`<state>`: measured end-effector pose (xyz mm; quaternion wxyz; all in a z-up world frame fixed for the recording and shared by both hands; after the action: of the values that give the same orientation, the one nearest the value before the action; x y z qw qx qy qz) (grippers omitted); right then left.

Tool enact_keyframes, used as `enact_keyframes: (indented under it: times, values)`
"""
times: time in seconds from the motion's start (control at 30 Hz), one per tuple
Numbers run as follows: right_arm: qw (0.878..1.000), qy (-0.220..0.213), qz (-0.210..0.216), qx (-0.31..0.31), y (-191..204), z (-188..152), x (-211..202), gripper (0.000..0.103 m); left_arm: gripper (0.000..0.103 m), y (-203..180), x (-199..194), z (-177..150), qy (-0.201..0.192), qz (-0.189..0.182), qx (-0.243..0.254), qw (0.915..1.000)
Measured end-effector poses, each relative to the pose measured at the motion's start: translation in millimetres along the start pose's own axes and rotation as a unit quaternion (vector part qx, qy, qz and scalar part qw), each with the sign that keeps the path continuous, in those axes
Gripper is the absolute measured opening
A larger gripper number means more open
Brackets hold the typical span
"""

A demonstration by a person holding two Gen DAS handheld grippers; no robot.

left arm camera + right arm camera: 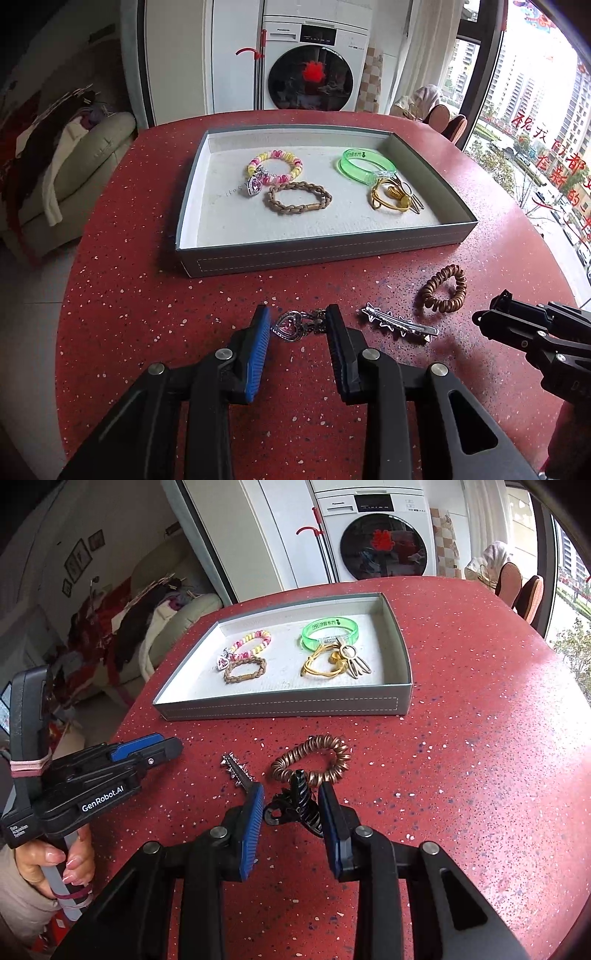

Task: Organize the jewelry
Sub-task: 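Carry heart keychain into tray with left tool while right tool carries black claw clip there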

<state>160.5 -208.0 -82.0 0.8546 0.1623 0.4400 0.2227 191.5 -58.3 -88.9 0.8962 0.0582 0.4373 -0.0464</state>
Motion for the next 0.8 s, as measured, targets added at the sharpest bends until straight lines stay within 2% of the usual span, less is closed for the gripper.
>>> enact_keyframes:
  times: [0.3, 0.63, 0.8]
  values:
    - [1.000, -0.024, 0.013, 0.006, 0, 30, -13, 0.033, 0.050, 12, -21, 21, -0.022, 0.005, -0.007, 0.9997]
    - [0.999, -0.050, 0.005, 0.000, -11, 86, -23, 0.033, 0.050, 18, -36, 80, -0.069, 0.010, -0.006, 0.9975]
    - [0.999, -0.051, 0.006, 0.004, -18, 116, -13, 0.033, 0.050, 16, -27, 106, -0.072, 0.009, -0.005, 0.9974]
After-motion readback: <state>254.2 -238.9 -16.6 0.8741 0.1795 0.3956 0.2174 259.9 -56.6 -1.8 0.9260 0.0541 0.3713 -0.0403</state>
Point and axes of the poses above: each gripper's, at about its wrist camera, not at the fingertips, and x roughly the way its jaws point, y to its left, z to its top, the point moved 9 cm from there along x, roughly the way its jaws point, and after that the axes turned 12 degrees about z, right-handed, at the moved point
